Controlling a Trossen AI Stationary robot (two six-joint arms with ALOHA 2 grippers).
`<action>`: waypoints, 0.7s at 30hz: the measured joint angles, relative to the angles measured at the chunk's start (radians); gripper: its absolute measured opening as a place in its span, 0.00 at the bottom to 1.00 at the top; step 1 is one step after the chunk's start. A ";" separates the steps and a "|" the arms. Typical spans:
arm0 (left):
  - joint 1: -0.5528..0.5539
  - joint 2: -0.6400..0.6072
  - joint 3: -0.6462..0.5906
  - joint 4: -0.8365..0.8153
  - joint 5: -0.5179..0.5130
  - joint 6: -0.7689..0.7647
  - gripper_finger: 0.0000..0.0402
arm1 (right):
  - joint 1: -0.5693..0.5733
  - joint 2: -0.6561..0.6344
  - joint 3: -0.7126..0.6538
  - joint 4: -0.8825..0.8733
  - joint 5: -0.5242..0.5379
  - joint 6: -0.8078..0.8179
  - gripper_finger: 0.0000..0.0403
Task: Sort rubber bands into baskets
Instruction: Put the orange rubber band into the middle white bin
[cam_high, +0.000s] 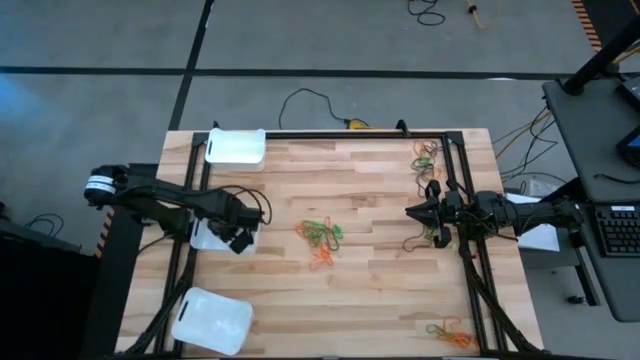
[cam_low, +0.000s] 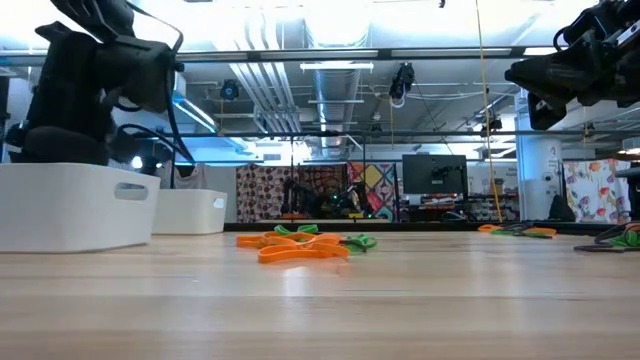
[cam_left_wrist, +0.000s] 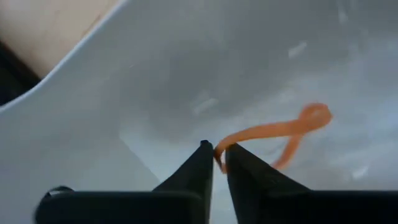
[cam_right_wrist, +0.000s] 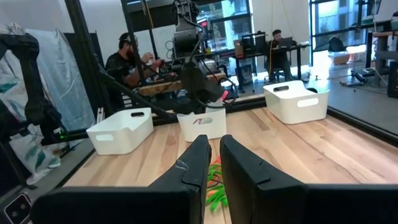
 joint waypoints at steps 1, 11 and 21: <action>0.000 -0.004 0.007 -0.007 0.001 0.033 0.14 | 0.000 0.000 0.000 0.000 0.000 0.000 0.08; 0.027 -0.015 0.146 -0.189 0.000 0.294 0.49 | 0.000 0.000 0.000 0.000 0.000 0.000 0.08; 0.174 0.014 0.484 -0.443 0.019 0.427 0.71 | 0.000 0.000 0.000 0.000 0.000 0.000 0.08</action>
